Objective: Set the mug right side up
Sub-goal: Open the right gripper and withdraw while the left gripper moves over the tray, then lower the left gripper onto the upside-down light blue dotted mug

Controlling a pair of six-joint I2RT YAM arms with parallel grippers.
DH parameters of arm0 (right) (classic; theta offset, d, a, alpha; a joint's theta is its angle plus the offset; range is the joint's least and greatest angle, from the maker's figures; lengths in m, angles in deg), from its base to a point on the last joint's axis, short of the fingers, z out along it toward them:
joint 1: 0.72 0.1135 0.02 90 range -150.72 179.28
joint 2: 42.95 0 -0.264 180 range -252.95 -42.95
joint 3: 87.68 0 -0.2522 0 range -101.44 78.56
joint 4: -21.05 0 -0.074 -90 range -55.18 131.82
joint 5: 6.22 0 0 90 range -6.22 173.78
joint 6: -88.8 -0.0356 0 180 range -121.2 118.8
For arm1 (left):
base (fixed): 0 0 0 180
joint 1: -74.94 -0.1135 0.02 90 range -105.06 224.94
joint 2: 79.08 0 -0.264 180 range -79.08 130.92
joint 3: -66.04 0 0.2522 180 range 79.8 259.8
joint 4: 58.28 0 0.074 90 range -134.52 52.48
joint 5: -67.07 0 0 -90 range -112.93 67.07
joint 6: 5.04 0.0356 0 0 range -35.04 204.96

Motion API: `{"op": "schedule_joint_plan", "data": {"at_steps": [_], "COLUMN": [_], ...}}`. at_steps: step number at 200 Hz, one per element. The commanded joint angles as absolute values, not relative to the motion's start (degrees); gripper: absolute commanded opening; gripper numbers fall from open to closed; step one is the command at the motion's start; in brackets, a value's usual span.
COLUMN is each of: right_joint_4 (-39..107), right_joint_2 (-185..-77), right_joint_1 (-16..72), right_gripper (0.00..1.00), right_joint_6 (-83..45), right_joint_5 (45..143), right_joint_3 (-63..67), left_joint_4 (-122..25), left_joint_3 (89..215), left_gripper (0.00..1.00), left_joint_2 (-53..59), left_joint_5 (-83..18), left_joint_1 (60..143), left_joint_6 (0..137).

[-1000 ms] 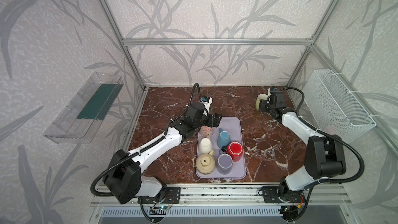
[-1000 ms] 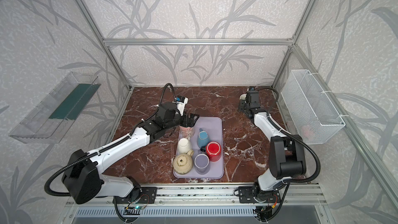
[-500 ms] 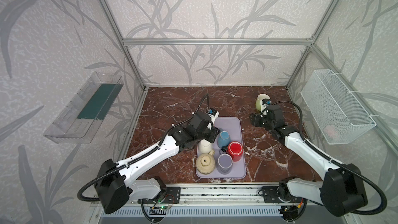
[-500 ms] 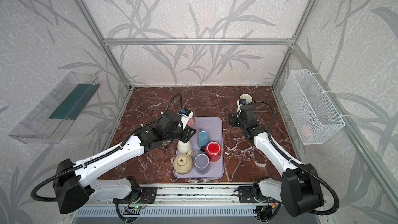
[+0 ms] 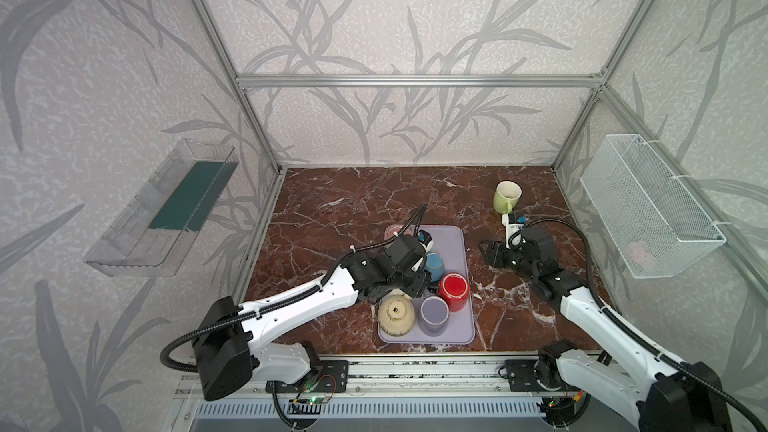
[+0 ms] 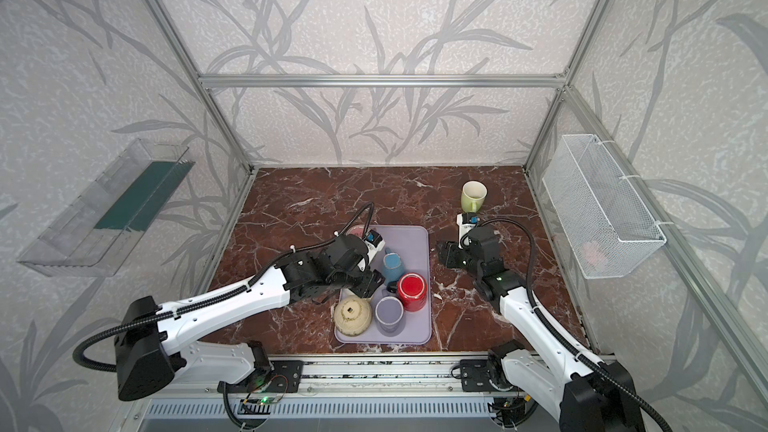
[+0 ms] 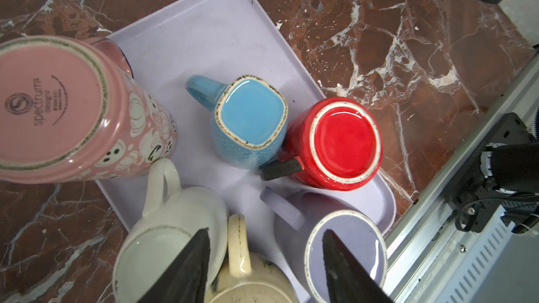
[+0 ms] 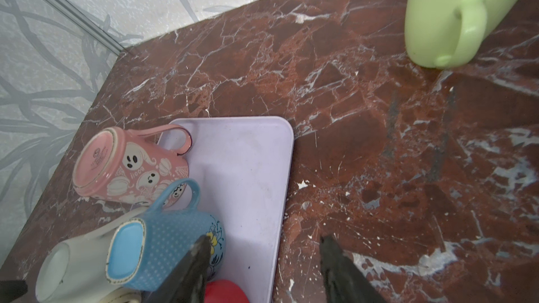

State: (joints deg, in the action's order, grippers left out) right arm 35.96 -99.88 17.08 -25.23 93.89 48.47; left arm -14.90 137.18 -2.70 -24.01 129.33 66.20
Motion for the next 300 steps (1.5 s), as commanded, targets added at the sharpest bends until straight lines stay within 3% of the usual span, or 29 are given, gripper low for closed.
{"op": "schedule_joint_plan", "data": {"at_steps": [1, 84, 130, 206, 300], "right_joint_4": [30.86, 27.12, 29.27, 31.00, 29.31], "right_joint_2": [-99.16, -97.37, -91.76, -86.80, -90.59], "right_joint_1": [17.30, 17.30, 17.21, 17.17, 17.12], "right_gripper": [0.62, 0.62, 0.63, 0.63, 0.63], "right_joint_6": [-27.71, -31.48, -31.66, -31.21, -31.26], "right_joint_5": [96.40, 99.25, 98.28, 97.88, 97.76], "right_joint_3": [50.61, 53.29, 53.90, 53.95, 53.95], "left_joint_4": [-10.88, -6.21, -1.13, -8.85, -14.73], "left_joint_3": [140.16, 147.59, 154.81, 150.56, 152.38], "left_gripper": [0.64, 0.65, 0.58, 0.57, 0.44], "left_joint_2": [-0.08, 5.86, 13.56, 16.32, 19.99], "left_joint_5": [-21.77, -19.82, -21.91, -21.50, -20.64], "left_joint_1": [129.56, 129.34, 129.01, 127.77, 126.64], "left_joint_6": [68.61, 69.27, 69.92, 65.42, 64.60]}}
